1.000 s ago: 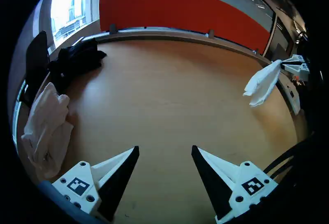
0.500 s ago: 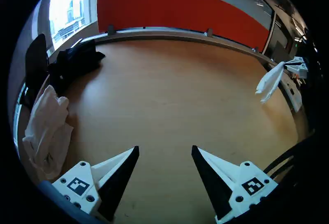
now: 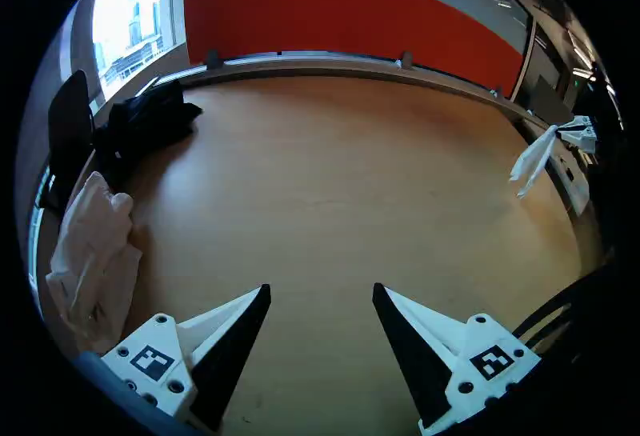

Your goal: Fold towel

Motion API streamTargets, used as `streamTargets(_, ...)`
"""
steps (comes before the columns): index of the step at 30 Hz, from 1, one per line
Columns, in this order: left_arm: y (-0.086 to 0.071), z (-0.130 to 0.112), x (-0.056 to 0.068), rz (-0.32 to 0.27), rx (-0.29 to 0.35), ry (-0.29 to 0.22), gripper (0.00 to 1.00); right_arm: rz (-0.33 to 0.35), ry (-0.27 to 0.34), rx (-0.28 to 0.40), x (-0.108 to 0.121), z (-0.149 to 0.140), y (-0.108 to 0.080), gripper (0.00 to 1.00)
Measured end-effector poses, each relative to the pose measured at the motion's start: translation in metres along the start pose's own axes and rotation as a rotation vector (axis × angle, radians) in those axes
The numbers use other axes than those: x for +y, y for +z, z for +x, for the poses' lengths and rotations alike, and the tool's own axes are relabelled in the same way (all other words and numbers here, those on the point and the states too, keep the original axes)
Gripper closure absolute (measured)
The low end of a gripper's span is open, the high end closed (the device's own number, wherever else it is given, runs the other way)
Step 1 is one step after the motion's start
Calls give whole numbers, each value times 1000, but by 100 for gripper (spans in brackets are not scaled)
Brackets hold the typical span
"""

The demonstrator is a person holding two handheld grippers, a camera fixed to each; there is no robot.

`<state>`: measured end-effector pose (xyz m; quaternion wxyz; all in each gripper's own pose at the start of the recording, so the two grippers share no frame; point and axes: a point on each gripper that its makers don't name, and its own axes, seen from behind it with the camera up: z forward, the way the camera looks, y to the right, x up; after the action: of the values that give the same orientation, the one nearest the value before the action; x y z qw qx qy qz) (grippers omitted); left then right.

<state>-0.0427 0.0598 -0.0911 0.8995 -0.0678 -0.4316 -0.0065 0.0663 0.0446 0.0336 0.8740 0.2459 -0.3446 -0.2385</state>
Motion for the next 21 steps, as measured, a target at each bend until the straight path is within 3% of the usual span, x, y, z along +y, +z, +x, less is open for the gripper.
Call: streamTargets(21, 0, 1, 6, 13, -9, 12, 6, -72, 29, -74, 68, -49, -14, 96)
